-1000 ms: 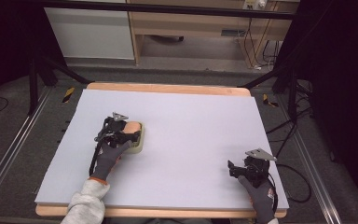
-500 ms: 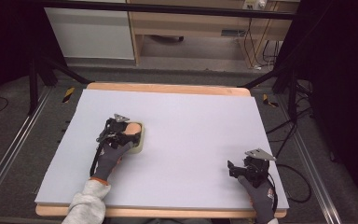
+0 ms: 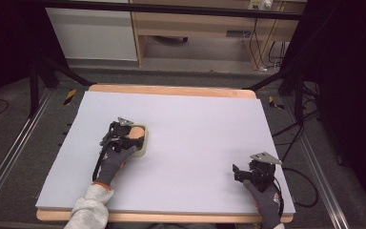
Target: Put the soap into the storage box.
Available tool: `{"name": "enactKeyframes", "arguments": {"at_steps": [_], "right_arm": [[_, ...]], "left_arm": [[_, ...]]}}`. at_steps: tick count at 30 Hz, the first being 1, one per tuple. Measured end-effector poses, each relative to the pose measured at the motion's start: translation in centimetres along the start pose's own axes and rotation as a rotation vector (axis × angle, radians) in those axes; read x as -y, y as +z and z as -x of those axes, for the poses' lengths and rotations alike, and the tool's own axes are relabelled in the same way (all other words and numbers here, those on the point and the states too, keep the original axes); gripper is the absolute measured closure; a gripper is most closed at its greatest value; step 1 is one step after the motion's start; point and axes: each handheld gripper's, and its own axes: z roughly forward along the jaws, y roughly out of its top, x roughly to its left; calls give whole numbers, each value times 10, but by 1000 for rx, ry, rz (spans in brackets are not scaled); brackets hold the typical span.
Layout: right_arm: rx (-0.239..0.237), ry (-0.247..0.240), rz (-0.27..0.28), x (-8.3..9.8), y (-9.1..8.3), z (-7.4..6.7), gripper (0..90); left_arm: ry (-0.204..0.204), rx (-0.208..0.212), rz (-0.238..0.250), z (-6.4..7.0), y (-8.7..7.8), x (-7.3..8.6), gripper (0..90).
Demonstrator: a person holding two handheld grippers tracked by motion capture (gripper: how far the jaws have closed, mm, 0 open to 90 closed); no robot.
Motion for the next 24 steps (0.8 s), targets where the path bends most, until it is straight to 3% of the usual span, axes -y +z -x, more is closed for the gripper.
{"name": "enactKeyframes", "arguments": {"at_steps": [15,24], "right_arm": [[1,2,1,0,0,0,68],[3,0,2,0,-1,0,68]], "left_arm": [[12,-9,-2,1,0,0,312],[-13,9,47,-5,-15,-2,302]]}}
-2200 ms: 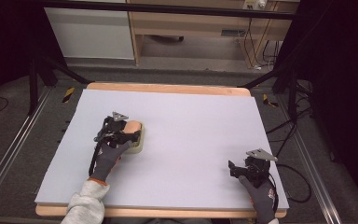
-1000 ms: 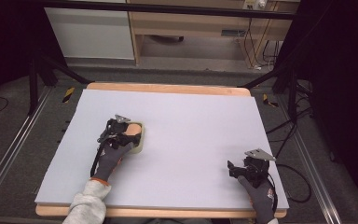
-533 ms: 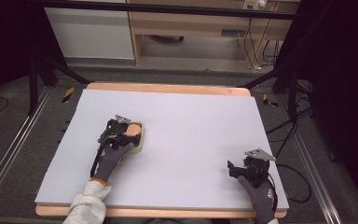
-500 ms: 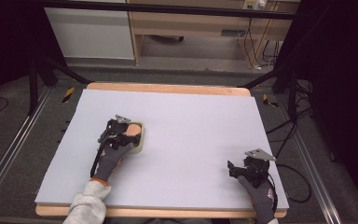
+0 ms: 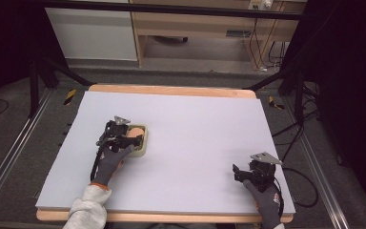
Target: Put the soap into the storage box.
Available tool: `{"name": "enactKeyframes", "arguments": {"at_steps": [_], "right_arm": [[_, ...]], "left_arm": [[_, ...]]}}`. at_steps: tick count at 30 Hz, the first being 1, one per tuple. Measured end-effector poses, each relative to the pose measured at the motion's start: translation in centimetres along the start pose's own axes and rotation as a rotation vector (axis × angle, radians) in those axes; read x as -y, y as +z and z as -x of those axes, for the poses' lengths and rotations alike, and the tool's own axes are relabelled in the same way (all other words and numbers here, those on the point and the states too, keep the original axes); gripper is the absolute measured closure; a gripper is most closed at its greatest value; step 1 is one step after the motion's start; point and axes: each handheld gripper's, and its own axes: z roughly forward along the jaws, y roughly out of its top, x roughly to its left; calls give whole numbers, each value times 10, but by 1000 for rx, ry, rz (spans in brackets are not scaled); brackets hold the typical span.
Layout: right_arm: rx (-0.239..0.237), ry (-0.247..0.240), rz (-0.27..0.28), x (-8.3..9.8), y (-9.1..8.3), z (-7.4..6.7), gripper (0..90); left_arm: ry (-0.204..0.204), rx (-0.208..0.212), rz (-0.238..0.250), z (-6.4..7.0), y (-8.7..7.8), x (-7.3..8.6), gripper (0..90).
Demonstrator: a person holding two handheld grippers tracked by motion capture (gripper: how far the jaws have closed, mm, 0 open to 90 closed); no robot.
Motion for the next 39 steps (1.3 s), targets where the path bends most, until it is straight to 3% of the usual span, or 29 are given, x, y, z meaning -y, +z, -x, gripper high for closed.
{"name": "enactKeyframes", "arguments": {"at_steps": [10,19,25,33,39], "right_arm": [[7,11,3,0,-1,1,65],[12,28,8,2,-3,6,63],[17,36,3,3,-3,9,63],[23,41,-2,4,-4,11,62],[26,42,-4,5,-4,12,61]], "left_arm": [[11,23,69,3,-23,3,274],[24,14,108,2,-41,15,256],[24,11,117,-1,-49,27,249],[3,23,132,-16,-66,53,235],[34,3,115,-23,-71,74,220]]}}
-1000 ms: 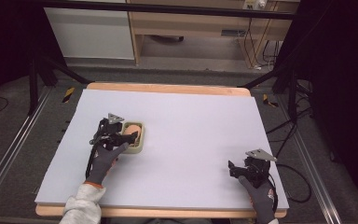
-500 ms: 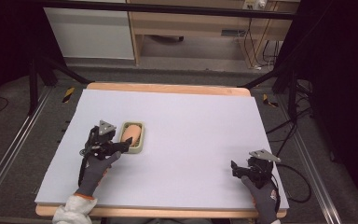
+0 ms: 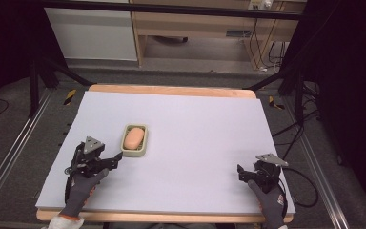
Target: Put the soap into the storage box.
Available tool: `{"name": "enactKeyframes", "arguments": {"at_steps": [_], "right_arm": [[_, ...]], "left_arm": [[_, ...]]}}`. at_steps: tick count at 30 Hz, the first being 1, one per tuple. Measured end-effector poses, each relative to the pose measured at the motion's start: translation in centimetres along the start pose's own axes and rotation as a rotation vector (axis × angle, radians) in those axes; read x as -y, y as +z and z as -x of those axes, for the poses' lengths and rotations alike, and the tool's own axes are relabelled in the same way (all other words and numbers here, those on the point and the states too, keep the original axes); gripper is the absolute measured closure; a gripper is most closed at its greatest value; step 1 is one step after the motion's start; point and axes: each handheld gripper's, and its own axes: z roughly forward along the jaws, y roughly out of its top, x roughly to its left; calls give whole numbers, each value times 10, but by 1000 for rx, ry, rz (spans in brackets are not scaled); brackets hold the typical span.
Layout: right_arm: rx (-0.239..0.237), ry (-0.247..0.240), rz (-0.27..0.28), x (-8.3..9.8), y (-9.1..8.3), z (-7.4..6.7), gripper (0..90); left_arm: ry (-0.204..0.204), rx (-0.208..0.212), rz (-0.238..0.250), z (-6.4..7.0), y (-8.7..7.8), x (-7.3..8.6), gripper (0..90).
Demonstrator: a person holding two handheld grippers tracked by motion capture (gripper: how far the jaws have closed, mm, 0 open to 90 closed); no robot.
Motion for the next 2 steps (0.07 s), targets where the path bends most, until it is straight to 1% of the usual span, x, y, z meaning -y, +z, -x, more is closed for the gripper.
{"name": "enactKeyframes", "arguments": {"at_steps": [1,2], "right_arm": [[1,0,1,0,0,1,61],[2,1,1,0,0,1,61]], "left_arm": [[-5,-1,0,-1,-2,7,219],[-2,1,-7,-1,-4,9,219]]}}
